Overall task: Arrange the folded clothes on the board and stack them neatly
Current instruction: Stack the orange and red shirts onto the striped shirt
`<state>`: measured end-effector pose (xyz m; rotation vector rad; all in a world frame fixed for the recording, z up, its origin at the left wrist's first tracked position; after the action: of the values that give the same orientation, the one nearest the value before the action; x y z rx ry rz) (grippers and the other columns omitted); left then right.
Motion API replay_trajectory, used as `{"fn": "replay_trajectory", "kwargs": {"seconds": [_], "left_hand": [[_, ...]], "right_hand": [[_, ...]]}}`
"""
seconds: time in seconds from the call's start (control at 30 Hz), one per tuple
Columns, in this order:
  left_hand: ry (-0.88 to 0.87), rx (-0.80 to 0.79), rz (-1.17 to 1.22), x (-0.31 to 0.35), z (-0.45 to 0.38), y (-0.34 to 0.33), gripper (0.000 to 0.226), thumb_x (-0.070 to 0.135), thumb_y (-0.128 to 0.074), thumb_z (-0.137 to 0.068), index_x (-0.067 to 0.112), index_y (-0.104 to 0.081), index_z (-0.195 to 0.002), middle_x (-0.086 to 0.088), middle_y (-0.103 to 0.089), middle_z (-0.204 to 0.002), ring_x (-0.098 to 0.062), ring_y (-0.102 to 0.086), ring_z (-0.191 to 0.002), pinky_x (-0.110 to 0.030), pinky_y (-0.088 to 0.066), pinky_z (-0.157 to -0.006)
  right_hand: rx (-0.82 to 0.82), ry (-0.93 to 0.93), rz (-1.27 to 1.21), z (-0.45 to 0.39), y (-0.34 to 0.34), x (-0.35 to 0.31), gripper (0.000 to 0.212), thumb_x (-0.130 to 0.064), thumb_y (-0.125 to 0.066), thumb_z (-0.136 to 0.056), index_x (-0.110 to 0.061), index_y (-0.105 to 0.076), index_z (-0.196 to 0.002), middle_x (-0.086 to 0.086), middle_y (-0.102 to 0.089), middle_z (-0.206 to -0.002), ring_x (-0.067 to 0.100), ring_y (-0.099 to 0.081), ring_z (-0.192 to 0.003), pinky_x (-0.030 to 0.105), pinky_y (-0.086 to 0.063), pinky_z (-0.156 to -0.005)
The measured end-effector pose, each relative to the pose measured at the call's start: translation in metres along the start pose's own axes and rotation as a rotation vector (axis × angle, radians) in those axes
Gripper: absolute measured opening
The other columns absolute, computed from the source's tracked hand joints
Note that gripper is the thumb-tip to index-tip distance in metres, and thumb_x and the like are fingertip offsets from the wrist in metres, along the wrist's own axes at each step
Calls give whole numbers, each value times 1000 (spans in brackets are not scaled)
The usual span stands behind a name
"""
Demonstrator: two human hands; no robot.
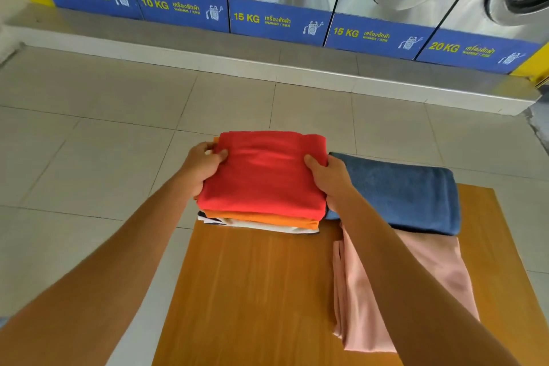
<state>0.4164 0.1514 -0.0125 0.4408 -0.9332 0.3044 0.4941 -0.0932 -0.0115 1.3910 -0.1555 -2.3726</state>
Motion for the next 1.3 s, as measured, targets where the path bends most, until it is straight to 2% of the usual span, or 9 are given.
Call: {"fn": "replay_trajectory", "kwargs": {"seconds": [0.17,0.23,0.37,0.53,0.67,0.83,1.03,1.2,1.3], "left_hand": [[-124,89,36,1,-10,12,41,31,-71,-88,25,-60,-127,-12,-65,-120,-28,-66,-103,-46,-55,-91],[-179,144,30,0,-10,14,45,36,-73,-85,27,-59,-127,-9,-65,-116,-26,-65,-102,-45,-55,-90],[-117,164,-43,-8,-6,10,61,50,-71,-83,22,-53,-134,-8,-58,-130,-28,-59,-114,-47,-49,-99],[-30,113,-22,-22,22,30,68,50,-66,-87,17,-44,-142,-11,-55,-136,-29,-61,-114,-44,-55,-85],[-29,60,105,-54,79,64,48,28,-64,-93,16,-49,-136,-4,-71,-108,-15,-75,-84,-29,-57,-66],[81,9,76,-140,184,96,25,21,-60,-96,17,-63,-121,0,-75,-105,-19,-75,-93,-30,-57,-72],[144,114,-128,-239,302,111,29,32,-67,-85,20,-68,-111,-5,-70,-116,-20,-66,-103,-39,-54,-89],[261,92,-281,-293,381,108,86,85,-52,-72,29,-45,-137,8,-60,-127,-18,-58,-117,-37,-44,-96],[337,158,-292,-309,402,105,116,87,-59,-63,27,-17,-152,-5,-51,-144,-29,-53,-128,-50,-42,-106]], "right_hand": [[-19,-53,-148,-4,5,3,29,-48,-62,-96,-21,-68,-102,-4,-68,-94,14,-66,-87,30,-54,-68],[-9,-46,-141,-3,4,5,32,-45,-59,-98,-17,-69,-109,-2,-69,-96,16,-66,-89,34,-57,-73],[39,-51,-41,5,3,-4,27,-37,-58,-100,-20,-63,-80,14,-70,-108,31,-67,-101,54,-53,-98],[97,-87,47,34,16,-9,39,-23,-58,-98,12,-64,-113,27,-71,-103,42,-70,-99,57,-60,-84],[69,-73,-20,92,37,27,18,-17,-56,-101,-6,-70,-97,10,-79,-93,20,-78,-76,35,-64,-63],[2,-208,-101,186,50,104,24,-24,-60,-100,-3,-69,-106,13,-76,-94,23,-72,-75,33,-59,-63],[-199,-347,65,293,36,192,17,-24,-59,-99,-10,-70,-99,8,-74,-94,17,-70,-64,29,-56,-58],[-357,-342,226,355,33,238,41,-39,-56,-100,-4,-66,-82,19,-66,-73,26,-64,-63,40,-52,-62],[-493,-353,285,385,32,253,55,-62,-59,-91,-8,-64,-79,5,-70,-74,20,-67,-66,34,-54,-67]]}}
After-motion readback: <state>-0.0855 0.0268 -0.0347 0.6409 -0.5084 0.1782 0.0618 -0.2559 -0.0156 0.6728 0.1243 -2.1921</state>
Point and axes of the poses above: each hand's wrist, its own z-axis away from the middle knuckle, its own y-axis out of the back of the hand, x = y × z, the point moved 1 cm from there along -z, towards the middle knuckle
